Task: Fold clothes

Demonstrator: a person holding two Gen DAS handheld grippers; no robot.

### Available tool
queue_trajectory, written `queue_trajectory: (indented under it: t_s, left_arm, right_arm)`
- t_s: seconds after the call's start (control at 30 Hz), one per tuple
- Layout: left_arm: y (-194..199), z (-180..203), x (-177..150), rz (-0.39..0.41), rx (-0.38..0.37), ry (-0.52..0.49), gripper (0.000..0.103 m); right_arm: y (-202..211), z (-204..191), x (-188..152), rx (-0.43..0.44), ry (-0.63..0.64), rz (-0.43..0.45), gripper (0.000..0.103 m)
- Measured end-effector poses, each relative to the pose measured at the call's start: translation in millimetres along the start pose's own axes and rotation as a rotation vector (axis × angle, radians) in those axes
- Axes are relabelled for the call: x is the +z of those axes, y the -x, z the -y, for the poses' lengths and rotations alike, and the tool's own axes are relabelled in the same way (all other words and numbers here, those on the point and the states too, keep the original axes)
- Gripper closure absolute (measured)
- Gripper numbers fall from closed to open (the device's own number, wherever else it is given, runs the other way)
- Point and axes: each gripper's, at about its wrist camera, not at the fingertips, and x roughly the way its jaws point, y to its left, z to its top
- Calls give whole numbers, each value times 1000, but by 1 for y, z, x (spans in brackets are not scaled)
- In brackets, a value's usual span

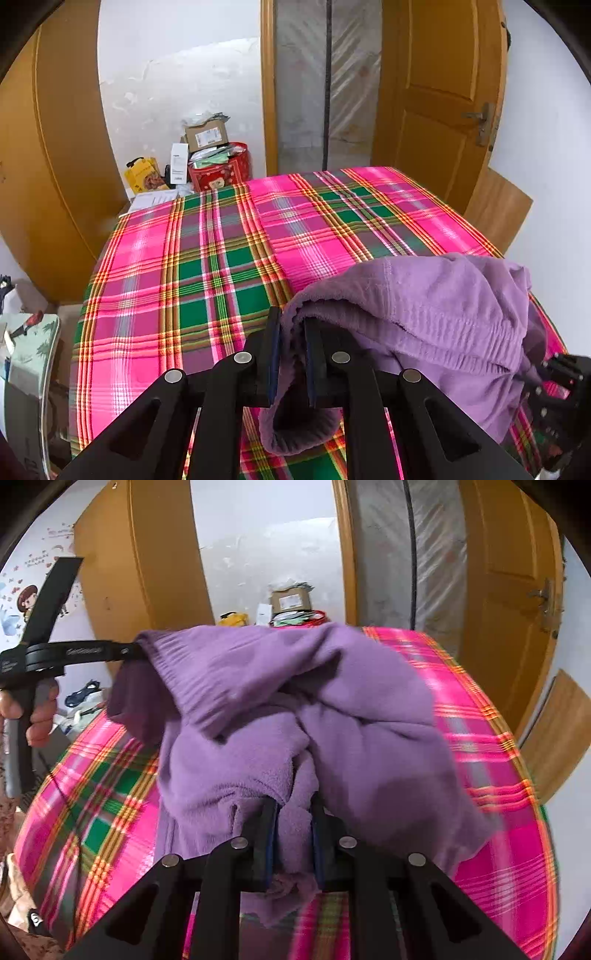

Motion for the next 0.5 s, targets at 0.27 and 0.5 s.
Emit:
queue_trajectory:
  t_s: [0.27, 0.5]
  left_arm:
    - [-10, -12, 0, -36, -8, 74, 91]
    - [-25, -22, 2, -80, -7, 115, 91]
  right_arm:
    - [-7, 13, 9, -99, 47, -10, 87]
    - [18, -26, 1, -183, 188, 118, 72]
